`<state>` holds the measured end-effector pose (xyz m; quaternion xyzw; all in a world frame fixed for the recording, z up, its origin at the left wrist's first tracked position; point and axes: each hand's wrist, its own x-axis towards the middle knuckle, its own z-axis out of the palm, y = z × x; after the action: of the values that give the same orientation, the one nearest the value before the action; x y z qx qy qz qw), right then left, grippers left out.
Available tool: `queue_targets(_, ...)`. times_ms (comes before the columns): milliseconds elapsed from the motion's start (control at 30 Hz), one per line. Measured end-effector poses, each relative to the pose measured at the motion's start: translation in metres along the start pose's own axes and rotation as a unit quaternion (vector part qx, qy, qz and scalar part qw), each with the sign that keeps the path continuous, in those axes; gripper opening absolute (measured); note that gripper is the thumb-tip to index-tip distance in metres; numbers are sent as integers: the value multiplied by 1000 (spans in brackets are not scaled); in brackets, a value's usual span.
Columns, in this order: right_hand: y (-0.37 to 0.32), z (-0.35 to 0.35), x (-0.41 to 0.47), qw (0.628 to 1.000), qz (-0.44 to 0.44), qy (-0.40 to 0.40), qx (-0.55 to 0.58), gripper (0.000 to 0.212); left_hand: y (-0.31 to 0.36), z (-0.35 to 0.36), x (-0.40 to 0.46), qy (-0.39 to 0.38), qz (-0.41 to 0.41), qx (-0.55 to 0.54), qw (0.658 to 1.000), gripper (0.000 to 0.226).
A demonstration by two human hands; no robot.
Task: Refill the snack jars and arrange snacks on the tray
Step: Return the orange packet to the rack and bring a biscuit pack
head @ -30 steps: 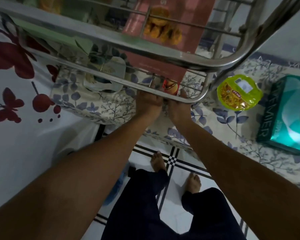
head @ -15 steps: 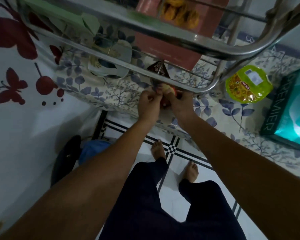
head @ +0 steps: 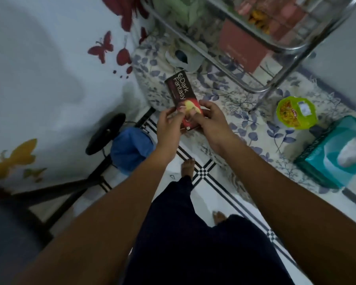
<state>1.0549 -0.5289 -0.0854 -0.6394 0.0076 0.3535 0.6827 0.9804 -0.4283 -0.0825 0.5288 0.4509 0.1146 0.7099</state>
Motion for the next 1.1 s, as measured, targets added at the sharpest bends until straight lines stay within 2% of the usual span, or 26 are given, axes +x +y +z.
queue_targets(100,-9,11,-54,998,-10,-59,4,34,8,-24,-65,37,52,-34,997,41)
queue_targets(167,-13,14,-100,993,-11,-109,-31,36,8,-40,-119,55,74,-55,994,42)
queue_targets(267,-13,22,-154,983,-14,-170,-74,32,2,-69,-183,95,104,-88,986,30)
queue_targets(400,-5,51,-217,960,1,-248,-134,21,-5,-118,-254,159,129,-76,976,32)
queue_targets(567,18,108,-281,923,-2,-344,-174,27,-23,-188,-326,237,163,-105,952,28)
queue_targets(667,45,145,-323,899,-7,-392,-195,32,-45,-232,-372,288,183,-122,932,31)
queue_targets(900,162,245,-470,814,21,-522,-253,34,-141,-369,-510,432,167,-187,866,27)
queue_targets(1100,277,340,-623,777,48,-572,-258,27,-215,-506,-631,515,159,-200,819,21)
